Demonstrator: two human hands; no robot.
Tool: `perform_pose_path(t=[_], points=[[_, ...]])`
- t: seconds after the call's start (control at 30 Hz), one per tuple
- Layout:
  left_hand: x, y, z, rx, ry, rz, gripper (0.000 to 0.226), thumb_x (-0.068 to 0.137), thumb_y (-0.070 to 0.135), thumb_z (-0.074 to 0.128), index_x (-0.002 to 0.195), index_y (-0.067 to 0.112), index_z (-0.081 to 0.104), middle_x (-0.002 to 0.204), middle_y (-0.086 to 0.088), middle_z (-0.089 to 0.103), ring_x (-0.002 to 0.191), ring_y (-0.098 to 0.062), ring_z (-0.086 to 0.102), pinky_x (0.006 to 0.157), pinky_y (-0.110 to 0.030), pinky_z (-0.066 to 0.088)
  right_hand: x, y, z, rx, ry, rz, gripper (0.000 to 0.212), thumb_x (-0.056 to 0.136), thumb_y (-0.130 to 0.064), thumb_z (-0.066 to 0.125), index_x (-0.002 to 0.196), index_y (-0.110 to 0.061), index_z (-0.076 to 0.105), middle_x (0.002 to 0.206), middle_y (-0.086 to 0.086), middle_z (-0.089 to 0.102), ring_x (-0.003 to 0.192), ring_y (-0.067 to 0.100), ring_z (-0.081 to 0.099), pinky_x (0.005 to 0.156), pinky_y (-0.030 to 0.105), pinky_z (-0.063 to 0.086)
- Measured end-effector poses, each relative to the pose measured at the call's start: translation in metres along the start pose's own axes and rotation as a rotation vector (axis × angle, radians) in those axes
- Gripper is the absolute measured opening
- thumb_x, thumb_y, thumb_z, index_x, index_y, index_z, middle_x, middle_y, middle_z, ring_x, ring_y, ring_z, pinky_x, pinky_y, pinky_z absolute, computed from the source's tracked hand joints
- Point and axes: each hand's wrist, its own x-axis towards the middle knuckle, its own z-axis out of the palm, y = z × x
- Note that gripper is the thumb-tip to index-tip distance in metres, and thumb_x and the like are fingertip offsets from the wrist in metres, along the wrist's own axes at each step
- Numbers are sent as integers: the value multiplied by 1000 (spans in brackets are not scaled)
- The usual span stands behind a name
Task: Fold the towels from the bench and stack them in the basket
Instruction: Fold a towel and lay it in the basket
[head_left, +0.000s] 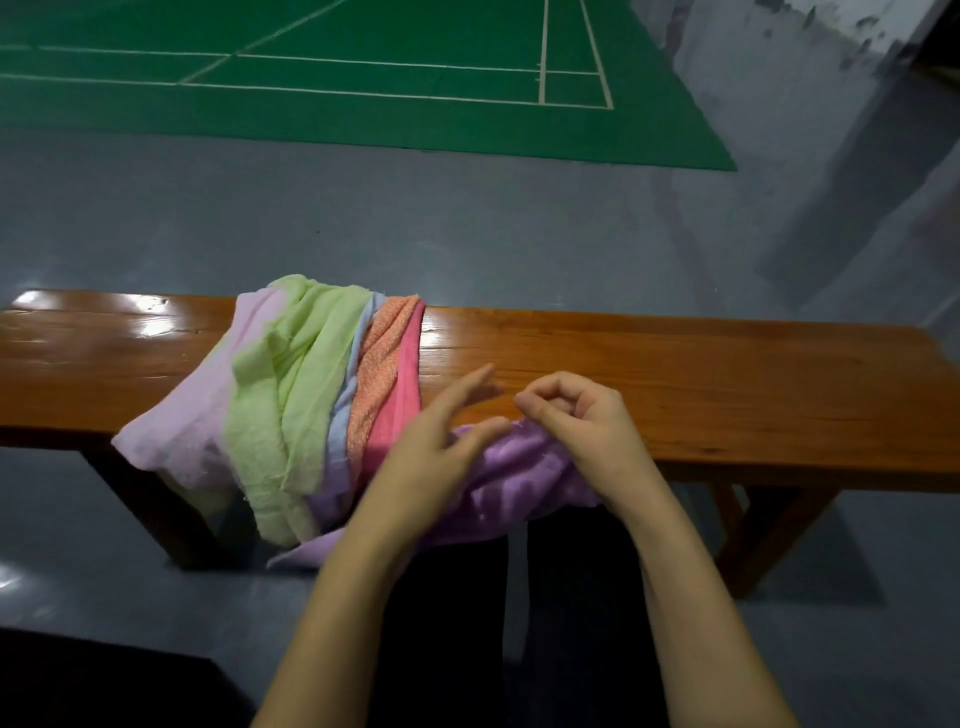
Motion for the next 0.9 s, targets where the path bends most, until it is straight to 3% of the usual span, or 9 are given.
perform_pose_path(t=[0.07,0.17,0.27,0.4,0.57,0.63,0.77,0.83,0.9], points=[[3,2,17,-42,-79,16,38,86,33,63,123,29,57,110,15,65,104,6,58,86,-12,43,0,-3,6,130,-24,2,5,84,-10,65,85,-10,60,74,24,64,72,20,62,67,25,50],[9,3,17,13,-48,40,7,84,31,63,88,29,68,86,5,70,80,-5,61,77,-25,47,-1,-4,-2,107,-27,28,8,83,-12,66,89,-12,60,74,21,65,70,21,62,66,27,49],[10,1,4,87,59,71,20,85,15,68,69,26,64,68,18,65,66,6,54,67,-12,41,-3,-1,-15,-45,-65,56,7,81,-11,72,81,-17,68,70,19,59,68,19,52,67,29,42],[10,-2,-16,195,203,80,26,86,16,67,67,32,59,69,20,63,67,7,54,66,-8,38,-2,0,-29,-116,6,69,9,80,-4,72,73,-5,65,59,0,58,53,1,50,53,13,40],[8,-14,-33,459,310,-27,14,88,25,64,75,22,61,72,10,61,73,-10,56,68,-26,39,5,-1,-42,-323,-10,-25,6,85,-14,70,79,-12,68,76,-4,65,74,3,56,73,21,44],[11,-9,-29,392,253,-9,5,89,21,63,85,24,62,83,10,62,83,-11,57,74,-23,42,7,-2,-35,-288,-34,-68,10,88,-10,66,79,-15,65,76,-5,63,74,3,54,72,20,43],[17,17,-2,0,-43,30,24,88,33,63,111,39,58,105,17,66,100,8,58,85,-11,44,7,-11,-12,-90,-155,-103,10,88,-4,62,82,-11,64,78,-2,65,75,4,58,71,16,45],[19,19,4,48,-79,39,16,84,42,63,97,34,68,90,14,70,89,1,63,80,-17,47,8,-12,-13,-82,-178,-103,8,86,-3,64,83,-10,65,78,-2,67,76,3,60,71,15,46],[21,18,-3,100,-10,35,14,84,33,68,75,23,69,66,12,66,64,1,57,65,-18,45,10,-12,-22,-146,-181,-89,6,84,-6,68,83,-11,69,78,1,68,75,5,60,71,18,46]])
